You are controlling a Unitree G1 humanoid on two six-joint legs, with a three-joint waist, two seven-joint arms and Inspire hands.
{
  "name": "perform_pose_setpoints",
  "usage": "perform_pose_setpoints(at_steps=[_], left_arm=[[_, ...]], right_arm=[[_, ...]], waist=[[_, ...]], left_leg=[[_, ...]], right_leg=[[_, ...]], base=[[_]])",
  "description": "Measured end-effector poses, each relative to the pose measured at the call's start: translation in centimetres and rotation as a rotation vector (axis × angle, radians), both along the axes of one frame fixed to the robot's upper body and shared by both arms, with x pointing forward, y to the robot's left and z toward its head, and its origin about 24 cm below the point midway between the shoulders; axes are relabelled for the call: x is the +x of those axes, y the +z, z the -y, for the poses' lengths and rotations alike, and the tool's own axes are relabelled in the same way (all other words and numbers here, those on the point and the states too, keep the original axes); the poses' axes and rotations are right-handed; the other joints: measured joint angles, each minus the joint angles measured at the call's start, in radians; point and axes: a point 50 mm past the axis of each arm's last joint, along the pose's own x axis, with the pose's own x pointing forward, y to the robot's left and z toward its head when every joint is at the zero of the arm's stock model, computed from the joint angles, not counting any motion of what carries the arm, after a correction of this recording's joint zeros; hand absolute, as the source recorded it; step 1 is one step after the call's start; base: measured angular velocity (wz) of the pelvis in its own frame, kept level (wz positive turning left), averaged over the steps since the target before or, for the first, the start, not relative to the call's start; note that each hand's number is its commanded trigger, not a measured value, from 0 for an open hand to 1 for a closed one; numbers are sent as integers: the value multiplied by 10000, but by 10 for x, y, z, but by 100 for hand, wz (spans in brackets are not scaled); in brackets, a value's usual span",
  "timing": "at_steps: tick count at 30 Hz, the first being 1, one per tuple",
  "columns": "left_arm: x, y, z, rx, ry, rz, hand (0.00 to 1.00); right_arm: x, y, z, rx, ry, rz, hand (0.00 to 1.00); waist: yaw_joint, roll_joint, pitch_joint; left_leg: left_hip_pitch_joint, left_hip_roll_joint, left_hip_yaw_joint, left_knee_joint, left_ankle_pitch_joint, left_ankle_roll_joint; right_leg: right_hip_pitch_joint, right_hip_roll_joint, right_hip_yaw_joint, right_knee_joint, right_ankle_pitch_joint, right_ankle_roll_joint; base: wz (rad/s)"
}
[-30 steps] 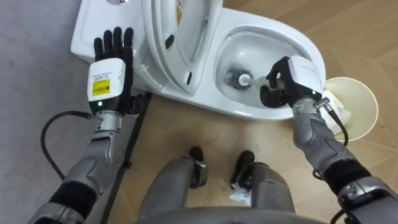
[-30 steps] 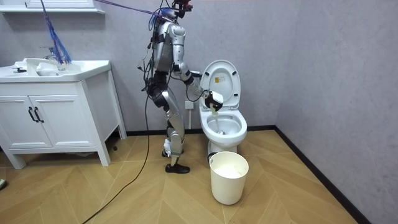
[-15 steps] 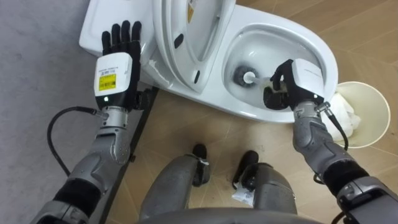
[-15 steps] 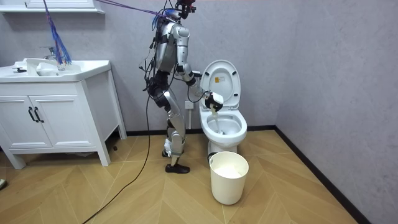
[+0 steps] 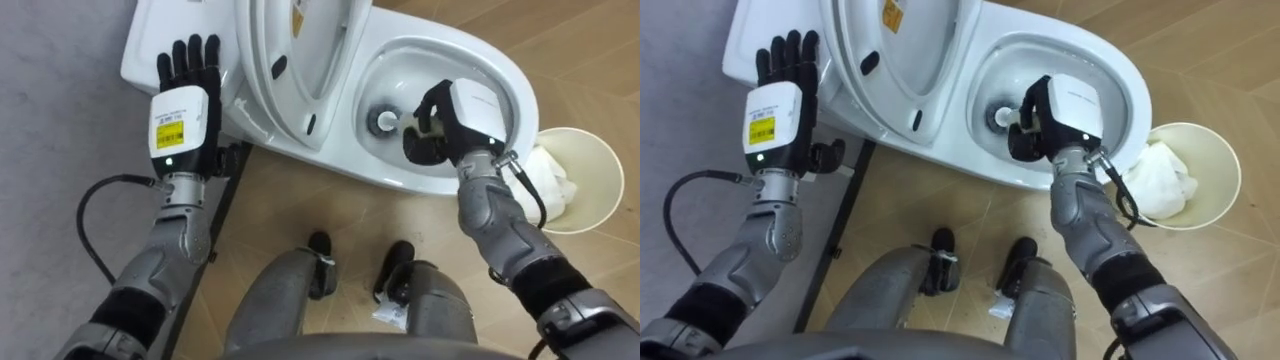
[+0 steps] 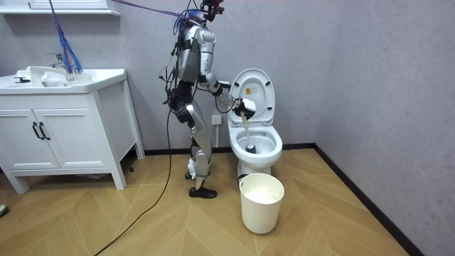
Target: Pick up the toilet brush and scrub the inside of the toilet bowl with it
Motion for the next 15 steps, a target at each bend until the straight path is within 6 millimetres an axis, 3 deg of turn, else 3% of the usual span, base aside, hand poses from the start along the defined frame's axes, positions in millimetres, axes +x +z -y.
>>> perform_pose_setpoints(at_steps=[5, 9, 15], left_arm=[[-1, -4, -2, -342, 457, -187, 0], [-1, -8, -6, -507, 732, -475, 0], [-1, -13, -14, -838, 1113, -1029, 0]], right_arm=[[-1, 27, -19, -225, 1088, 674, 100], [1, 36, -20, 59, 1251, 641, 100], [3, 43, -19, 656, 1297, 336, 100]], waist=[[55, -2, -13], [-5, 5, -23], [-236, -199, -39]], left_leg=[[170, 96, 222, -13, -72, -53], [397, 154, 372, -51, -78, -76], [932, 126, 569, -159, -87, -76]], right_leg=[[-17, 179, 364, 8, 59, -19], [105, 184, 416, 52, 82, -70], [438, 201, 733, 212, 43, -62]], base=[[-18], [-14], [-9]])
